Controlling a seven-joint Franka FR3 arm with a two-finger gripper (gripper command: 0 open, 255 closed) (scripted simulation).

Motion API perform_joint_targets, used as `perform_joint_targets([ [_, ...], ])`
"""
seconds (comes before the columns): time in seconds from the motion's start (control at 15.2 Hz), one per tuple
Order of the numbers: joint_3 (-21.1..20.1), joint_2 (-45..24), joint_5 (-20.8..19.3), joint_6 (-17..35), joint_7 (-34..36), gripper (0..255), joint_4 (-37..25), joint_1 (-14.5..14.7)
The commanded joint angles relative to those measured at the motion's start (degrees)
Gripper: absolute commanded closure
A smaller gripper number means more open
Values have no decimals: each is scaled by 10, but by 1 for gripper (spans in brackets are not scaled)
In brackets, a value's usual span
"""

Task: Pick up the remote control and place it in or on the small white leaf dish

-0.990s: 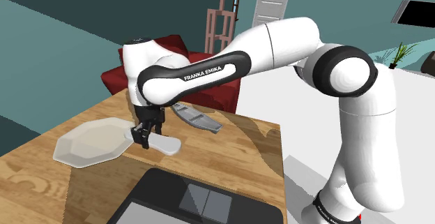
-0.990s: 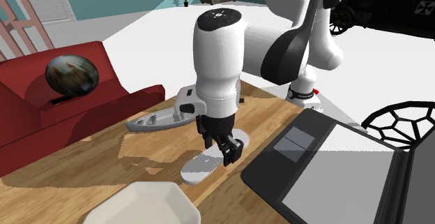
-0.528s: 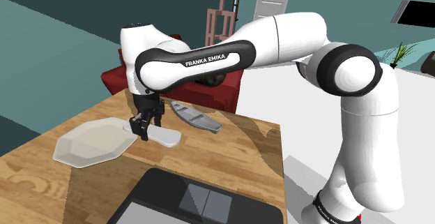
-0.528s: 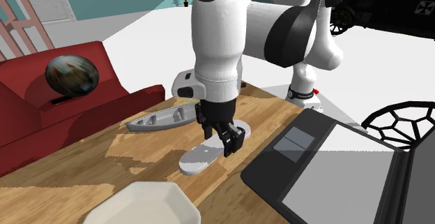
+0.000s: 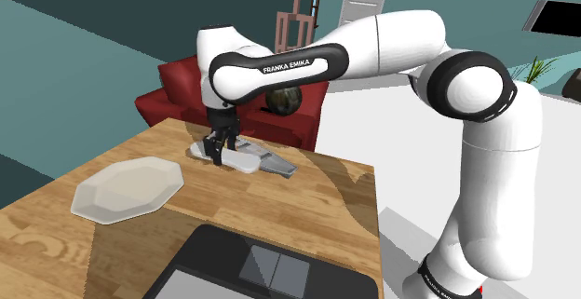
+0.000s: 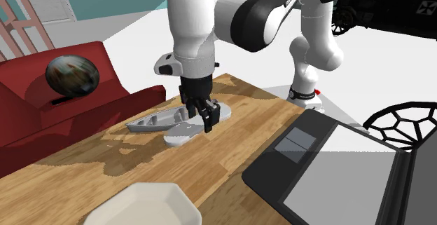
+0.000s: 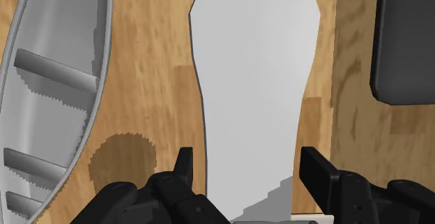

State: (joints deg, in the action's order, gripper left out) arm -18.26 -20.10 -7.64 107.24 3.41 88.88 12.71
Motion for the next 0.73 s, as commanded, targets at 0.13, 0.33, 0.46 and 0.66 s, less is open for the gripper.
perform_joint_targets([
  [0.13,15,8,7,6,-50,255,11,-35],
  [0.33,26,8,10,6,-87,255,9,-60],
  [0.46,34,6,12,4,-112,255,4,-76],
  [0.66,45,-2,14,0,-147,255,-9,-99],
])
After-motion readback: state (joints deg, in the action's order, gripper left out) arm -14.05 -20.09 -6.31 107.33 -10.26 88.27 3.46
